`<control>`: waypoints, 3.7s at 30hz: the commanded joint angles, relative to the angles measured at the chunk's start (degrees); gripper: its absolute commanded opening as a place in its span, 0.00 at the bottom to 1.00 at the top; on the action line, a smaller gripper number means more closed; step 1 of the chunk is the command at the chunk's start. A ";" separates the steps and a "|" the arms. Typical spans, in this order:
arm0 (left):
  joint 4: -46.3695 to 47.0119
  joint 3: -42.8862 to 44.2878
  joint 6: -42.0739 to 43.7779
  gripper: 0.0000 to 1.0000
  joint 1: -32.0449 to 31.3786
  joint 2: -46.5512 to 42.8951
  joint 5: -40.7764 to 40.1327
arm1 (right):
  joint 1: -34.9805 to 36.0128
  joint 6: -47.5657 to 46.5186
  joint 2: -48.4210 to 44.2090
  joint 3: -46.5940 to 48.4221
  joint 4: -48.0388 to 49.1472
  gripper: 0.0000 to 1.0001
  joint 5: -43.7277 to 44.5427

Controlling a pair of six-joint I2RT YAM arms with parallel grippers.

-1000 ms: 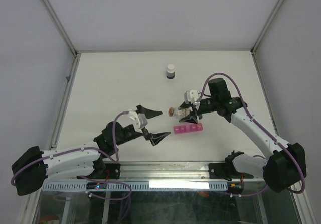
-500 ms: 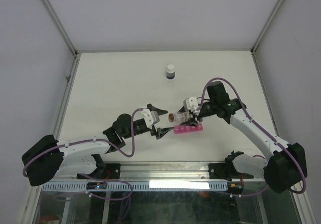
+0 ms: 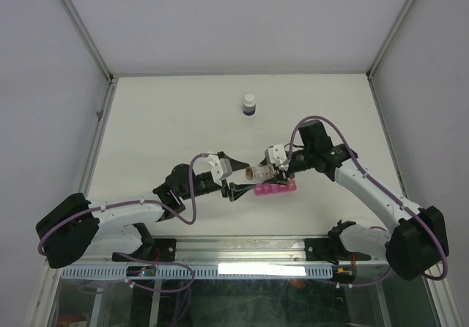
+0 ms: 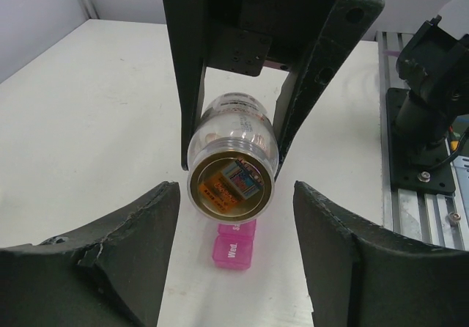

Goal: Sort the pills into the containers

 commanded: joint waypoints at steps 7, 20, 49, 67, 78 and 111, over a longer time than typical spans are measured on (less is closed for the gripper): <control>2.63 3.77 -3.85 0.58 0.91 1.41 -0.32 | 0.78 -1.19 0.32 0.37 0.41 0.00 0.26; -3.44 6.19 -10.42 0.02 1.61 0.85 -0.49 | 0.78 0.83 0.64 0.78 1.44 0.00 2.47; 18.45 -12.90 -8.13 0.99 3.46 -9.46 -5.99 | 0.72 6.84 3.07 2.22 3.69 0.00 5.97; 12.37 -1.15 9.59 0.80 3.77 5.14 3.75 | 0.82 2.51 4.08 2.09 0.61 0.00 3.83; 13.25 0.17 6.49 0.49 4.12 7.70 4.13 | 0.85 2.49 3.93 2.13 0.51 0.00 3.83; 7.58 -0.29 -25.79 0.75 2.67 -0.39 -13.13 | 0.78 4.09 4.72 2.60 0.51 0.00 3.95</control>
